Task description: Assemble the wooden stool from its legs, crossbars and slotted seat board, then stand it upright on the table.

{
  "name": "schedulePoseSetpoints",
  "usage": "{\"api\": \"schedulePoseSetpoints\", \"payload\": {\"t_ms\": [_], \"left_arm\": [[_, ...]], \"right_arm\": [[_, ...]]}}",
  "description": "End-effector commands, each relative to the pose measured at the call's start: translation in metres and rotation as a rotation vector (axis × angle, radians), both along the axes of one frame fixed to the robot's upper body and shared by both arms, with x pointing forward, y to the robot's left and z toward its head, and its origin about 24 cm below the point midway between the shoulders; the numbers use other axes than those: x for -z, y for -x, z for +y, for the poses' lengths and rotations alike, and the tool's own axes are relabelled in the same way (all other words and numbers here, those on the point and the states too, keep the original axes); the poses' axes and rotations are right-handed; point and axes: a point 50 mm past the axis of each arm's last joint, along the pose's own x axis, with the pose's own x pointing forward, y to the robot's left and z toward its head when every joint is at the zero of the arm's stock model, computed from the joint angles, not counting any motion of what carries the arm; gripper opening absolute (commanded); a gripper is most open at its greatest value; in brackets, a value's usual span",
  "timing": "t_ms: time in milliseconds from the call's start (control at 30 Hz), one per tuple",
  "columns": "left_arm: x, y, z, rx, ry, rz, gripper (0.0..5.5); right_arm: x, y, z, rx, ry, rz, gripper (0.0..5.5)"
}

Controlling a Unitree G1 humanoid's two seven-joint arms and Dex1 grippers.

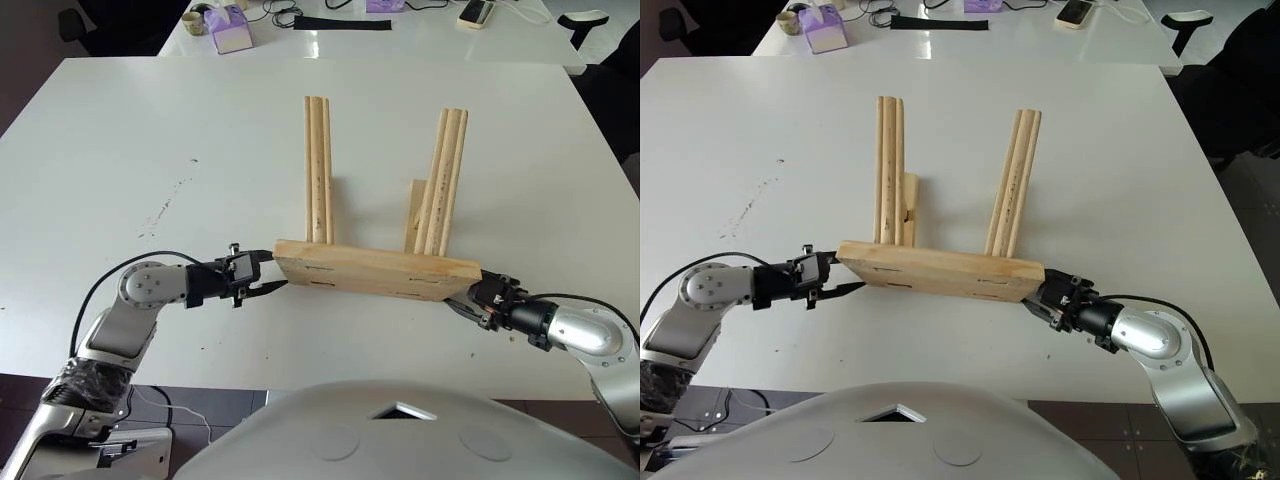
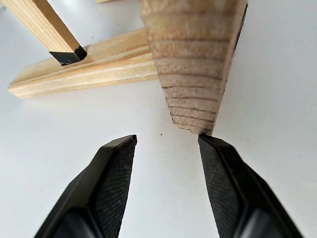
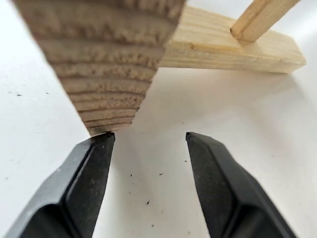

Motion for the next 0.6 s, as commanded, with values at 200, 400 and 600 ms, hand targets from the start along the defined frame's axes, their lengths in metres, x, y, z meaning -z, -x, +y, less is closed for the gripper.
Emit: {"api": "schedulePoseSetpoints", "payload": {"t_ms": [200, 400, 600], "left_arm": [[-0.104, 0.035, -0.014, 0.11, 0.277, 0.042, 2.33], [-0.135, 0.027, -0.021, 0.119, 0.363, 0.032, 2.33], [-0.154, 0.018, -0.022, 0.109, 0.419, 0.023, 2.33]], "right_arm": [[-0.106, 0.022, 0.018, -0.189, -0.233, -0.14, 2.68], [-0.137, 0.016, 0.018, -0.222, -0.264, -0.192, 2.68], [-0.152, 0.012, 0.022, -0.232, -0.269, -0.207, 2.68]]}}
